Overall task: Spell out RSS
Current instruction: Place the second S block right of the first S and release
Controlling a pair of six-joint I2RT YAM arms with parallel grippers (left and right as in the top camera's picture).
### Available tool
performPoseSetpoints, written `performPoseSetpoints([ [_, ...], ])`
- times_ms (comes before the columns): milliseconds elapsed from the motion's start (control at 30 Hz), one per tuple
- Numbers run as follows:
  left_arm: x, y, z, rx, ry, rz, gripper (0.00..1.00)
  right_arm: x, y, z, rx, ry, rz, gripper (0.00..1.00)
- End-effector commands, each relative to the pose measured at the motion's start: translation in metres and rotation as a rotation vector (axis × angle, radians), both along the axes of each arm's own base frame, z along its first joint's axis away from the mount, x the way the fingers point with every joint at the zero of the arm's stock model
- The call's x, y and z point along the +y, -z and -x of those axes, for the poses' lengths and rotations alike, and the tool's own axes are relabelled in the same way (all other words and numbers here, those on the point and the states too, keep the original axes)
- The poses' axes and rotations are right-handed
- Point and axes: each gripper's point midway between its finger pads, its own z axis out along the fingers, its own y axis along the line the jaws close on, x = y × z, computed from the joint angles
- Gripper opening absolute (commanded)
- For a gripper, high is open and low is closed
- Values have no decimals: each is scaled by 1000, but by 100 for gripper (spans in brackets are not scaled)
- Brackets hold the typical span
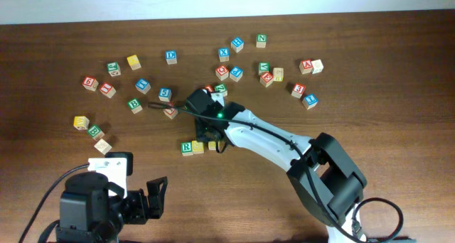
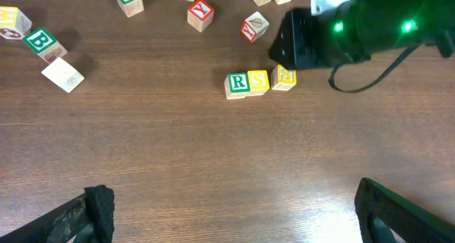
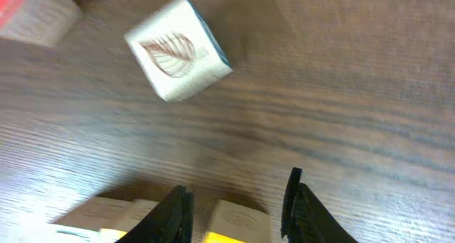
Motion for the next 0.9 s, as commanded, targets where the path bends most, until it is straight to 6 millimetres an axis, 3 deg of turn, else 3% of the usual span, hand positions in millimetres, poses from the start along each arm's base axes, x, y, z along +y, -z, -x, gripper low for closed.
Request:
performPoseSetpoints([
  [0,0,-3,-1,-18,10,-6,99,11,-35,-22,-52,1,-35,35],
  [33,1,-4,-2,-26,7,-8,100,6,-48,-27,-51,16,-27,35],
  [67,3,-5,-4,-34,-5,-20,99,-1,-56,-31,-46,27,-9,24],
  [100,7,-6,-6,-42,-23,-30,99,-10,-62,-34,-30,44,4,4],
  [167,23,-9,-12,-61,-152,-42,99,-39,-65,-36,34,90,31,4],
  [233,31,-13,-20,-94,-212,-53,100,-69,-57,-25,157,131,50,4],
  [333,28,-8,-32,-91,-210,-49,100,-79,-42,-13,219,91,70,4],
  [433,20,-3,-40,-65,-183,-23,100,-80,-9,4,269,76,74,4],
  [567,19,-1,-42,-54,-182,-27,100,-66,19,19,294,21,8,4],
  [767,19,-1,-42,-53,-182,-27,100,-32,25,32,242,-65,-18,4],
  [867,19,-1,-42,-53,-182,-27,99,-28,25,35,240,-75,-16,4],
])
